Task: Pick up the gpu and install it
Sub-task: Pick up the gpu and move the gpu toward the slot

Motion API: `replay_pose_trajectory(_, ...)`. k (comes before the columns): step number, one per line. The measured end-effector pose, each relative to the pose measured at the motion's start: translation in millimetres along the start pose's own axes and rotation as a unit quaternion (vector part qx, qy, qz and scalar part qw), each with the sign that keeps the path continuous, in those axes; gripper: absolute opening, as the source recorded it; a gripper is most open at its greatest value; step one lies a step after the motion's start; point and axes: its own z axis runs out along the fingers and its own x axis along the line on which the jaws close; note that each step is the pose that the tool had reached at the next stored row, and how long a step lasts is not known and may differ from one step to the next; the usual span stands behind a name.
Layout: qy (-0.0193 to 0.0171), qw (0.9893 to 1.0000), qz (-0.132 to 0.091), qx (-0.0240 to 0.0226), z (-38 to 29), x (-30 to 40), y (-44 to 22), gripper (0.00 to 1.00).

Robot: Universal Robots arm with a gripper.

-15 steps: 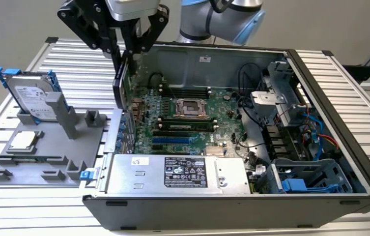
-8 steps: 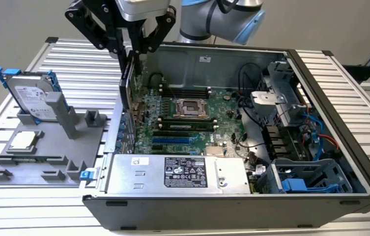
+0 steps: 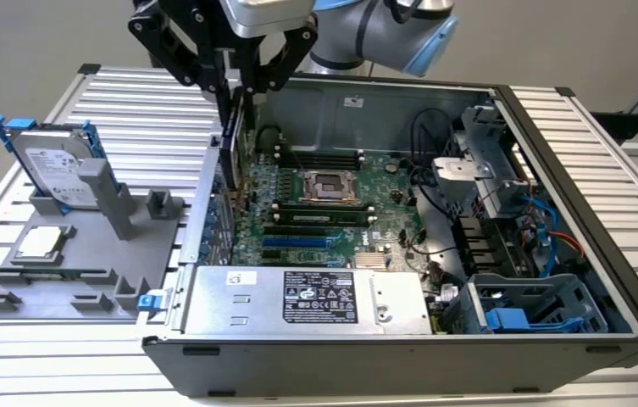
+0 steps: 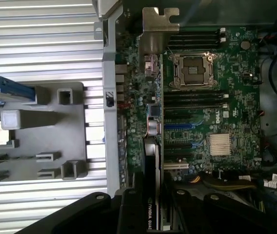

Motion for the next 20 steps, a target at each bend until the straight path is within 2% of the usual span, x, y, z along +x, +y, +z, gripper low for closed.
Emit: replay_pose_trajectory(20, 0.0, 1.0, 0.0, 0.0, 1.1, -26.7, 1.8, 0.0)
